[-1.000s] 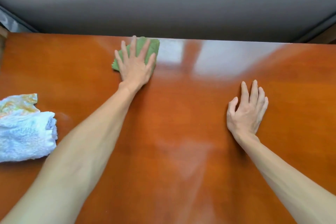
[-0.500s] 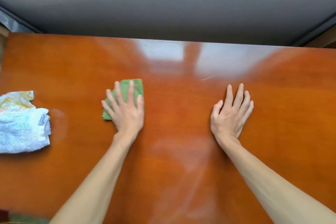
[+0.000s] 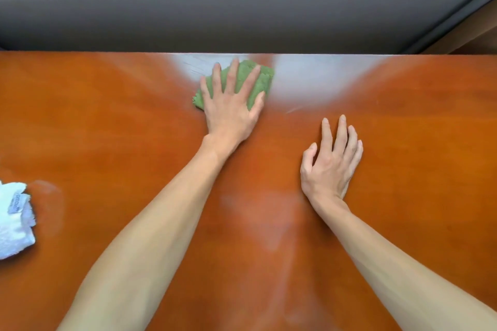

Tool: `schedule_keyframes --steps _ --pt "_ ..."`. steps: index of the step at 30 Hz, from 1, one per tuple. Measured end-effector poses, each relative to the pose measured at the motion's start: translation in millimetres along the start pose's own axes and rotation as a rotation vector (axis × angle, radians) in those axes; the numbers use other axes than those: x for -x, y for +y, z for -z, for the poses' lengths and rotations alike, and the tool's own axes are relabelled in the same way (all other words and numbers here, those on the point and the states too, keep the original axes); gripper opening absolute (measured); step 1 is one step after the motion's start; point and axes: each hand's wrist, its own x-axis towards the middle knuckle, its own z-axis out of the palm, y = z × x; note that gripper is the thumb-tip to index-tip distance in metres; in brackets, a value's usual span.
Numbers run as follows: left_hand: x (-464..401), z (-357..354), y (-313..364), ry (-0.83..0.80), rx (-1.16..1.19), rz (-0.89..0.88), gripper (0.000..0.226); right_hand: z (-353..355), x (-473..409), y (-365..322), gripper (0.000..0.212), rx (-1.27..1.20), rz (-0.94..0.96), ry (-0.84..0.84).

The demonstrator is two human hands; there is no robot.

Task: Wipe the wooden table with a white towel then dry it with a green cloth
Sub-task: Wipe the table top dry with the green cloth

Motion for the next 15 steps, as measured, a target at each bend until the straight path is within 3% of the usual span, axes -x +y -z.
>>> schedule_keyframes --steps 5,10,15 --pt "-19.6 19.3 -74.8 0.018 0.026 0.228 0.058 1.0 0.8 0.4 0.056 -0.024 -0.011 -0.002" --pt "14.8 27.6 -141.2 0.028 0.018 0.435 0.059 0.7 -0.2 0.6 0.055 -0.04 -0.014 0.0" --pt "81.9 17.6 -134.5 0.037 0.031 0.507 0.056 0.9 0.2 1.3 0.056 -0.03 -0.009 -0.025"
